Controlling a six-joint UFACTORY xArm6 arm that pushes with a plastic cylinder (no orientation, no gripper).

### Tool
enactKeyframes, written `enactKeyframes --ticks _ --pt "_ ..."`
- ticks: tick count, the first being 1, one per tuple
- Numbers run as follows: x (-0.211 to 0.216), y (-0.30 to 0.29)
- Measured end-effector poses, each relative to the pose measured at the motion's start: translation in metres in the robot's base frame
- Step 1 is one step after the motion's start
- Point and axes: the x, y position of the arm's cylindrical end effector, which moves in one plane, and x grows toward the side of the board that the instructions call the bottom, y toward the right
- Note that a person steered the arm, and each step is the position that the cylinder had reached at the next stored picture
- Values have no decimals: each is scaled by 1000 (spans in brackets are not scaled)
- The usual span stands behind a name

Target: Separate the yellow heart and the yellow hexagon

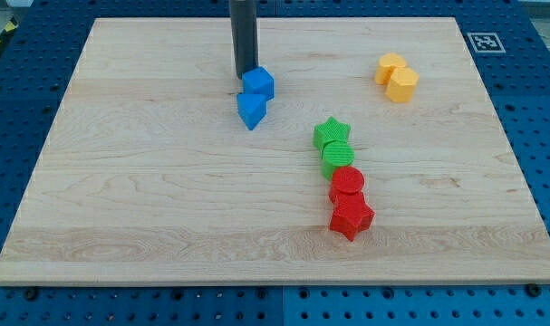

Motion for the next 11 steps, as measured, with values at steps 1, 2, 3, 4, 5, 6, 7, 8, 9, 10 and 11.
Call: enactKeyframes --ticks 1,2,3,4,5,6,7,8,9,10,11 --pt "-8 0" --pt "-23 33" --pt "-35 83" --pt "-57 129" --pt "-66 178" --pt "-64 222" --pt "-58 236" --pt "-43 217" --pt "-25 215" --pt "-22 224" --pt "-8 227"
